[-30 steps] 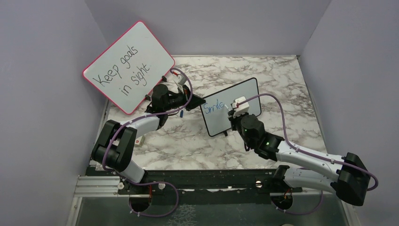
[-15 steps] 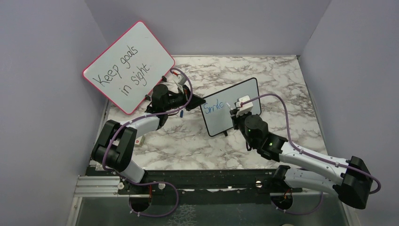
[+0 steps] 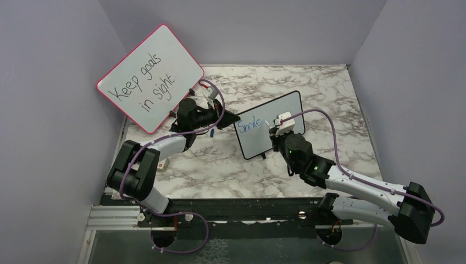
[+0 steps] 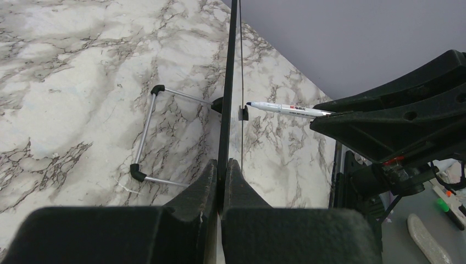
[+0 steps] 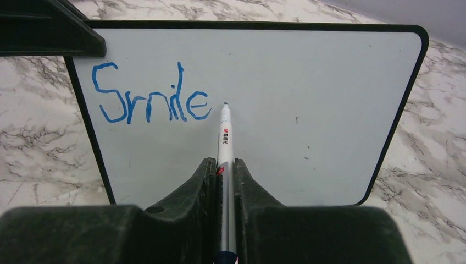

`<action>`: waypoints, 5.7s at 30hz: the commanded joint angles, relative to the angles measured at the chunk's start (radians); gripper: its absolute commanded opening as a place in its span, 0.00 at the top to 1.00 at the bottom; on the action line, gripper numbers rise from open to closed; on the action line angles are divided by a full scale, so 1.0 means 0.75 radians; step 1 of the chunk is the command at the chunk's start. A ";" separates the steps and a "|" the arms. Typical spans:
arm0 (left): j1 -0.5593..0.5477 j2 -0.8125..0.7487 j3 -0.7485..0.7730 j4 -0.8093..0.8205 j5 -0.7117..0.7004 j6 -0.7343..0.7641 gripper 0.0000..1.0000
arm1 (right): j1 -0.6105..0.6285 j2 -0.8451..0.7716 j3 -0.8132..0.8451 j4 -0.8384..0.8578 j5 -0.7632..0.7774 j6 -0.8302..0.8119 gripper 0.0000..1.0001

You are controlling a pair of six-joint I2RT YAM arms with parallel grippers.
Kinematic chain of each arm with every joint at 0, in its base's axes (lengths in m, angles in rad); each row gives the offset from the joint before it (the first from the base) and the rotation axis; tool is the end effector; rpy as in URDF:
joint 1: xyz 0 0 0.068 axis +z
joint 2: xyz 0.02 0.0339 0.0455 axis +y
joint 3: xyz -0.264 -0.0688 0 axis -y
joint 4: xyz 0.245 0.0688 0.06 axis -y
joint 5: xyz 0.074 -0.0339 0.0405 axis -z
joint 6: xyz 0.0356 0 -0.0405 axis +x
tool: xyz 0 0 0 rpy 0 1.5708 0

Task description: Write a sentence on the whiteboard

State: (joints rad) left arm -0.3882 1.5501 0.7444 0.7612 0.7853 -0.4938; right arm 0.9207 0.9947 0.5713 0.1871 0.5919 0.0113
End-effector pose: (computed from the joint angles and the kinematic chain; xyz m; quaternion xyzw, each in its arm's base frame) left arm 0.2928 -0.1469 0.2379 0.2289 0.6807 -0.5226 0.4595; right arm 0.1519 0.1670 0.2647 -0.1679 0.7543 0.0613 0.6317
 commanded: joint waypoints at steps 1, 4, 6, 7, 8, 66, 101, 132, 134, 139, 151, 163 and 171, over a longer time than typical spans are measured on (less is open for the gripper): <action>-0.016 -0.005 0.022 -0.050 0.043 0.012 1.00 | -0.010 0.002 -0.003 0.004 0.033 0.020 0.99; -0.016 -0.001 0.024 -0.052 0.043 0.012 1.00 | -0.009 -0.001 -0.005 0.009 0.039 0.012 0.99; -0.016 0.003 0.027 -0.052 0.045 0.011 1.00 | -0.011 -0.001 -0.006 0.007 0.042 0.010 0.99; -0.016 0.004 0.028 -0.053 0.045 0.010 1.00 | -0.012 -0.001 -0.007 0.003 0.041 0.011 0.99; -0.016 0.003 0.028 -0.054 0.045 0.010 1.00 | -0.011 -0.001 -0.007 0.000 0.036 0.013 0.99; -0.016 -0.064 0.014 -0.070 -0.067 -0.030 0.79 | -0.037 -0.182 -0.040 -0.031 -0.061 0.077 0.99; -0.213 -0.027 -0.400 0.270 -0.439 -0.224 0.67 | -0.036 -0.297 -0.090 -0.021 -0.101 0.081 0.99; -0.219 -0.293 -0.443 -0.310 -0.509 0.048 1.00 | -0.036 -0.237 -0.075 -0.010 -0.111 0.056 0.99; -0.219 -0.320 -0.450 -0.330 -0.523 0.069 1.00 | -0.037 -0.227 -0.069 -0.004 -0.124 0.049 0.99; -0.212 -0.268 -0.434 -0.375 -0.514 0.121 1.00 | -0.036 -0.224 -0.066 0.027 -0.165 0.027 0.99; -0.187 -0.347 -0.393 -0.363 -0.480 0.101 0.64 | -0.038 -0.213 -0.051 0.066 -0.186 -0.002 0.99; -0.010 -0.361 -0.131 -0.346 -0.342 0.013 0.48 | -0.036 -0.195 -0.049 0.055 -0.220 0.001 0.99; 0.019 -0.232 0.305 -0.992 -0.285 0.257 0.47 | -0.037 -0.226 -0.026 0.016 -0.187 0.006 0.99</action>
State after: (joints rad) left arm -0.3759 1.3209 0.7883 0.3561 0.5232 -0.4408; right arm 0.8963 0.8429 0.5152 0.1993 0.4511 0.0246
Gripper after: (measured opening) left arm 0.529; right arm 0.173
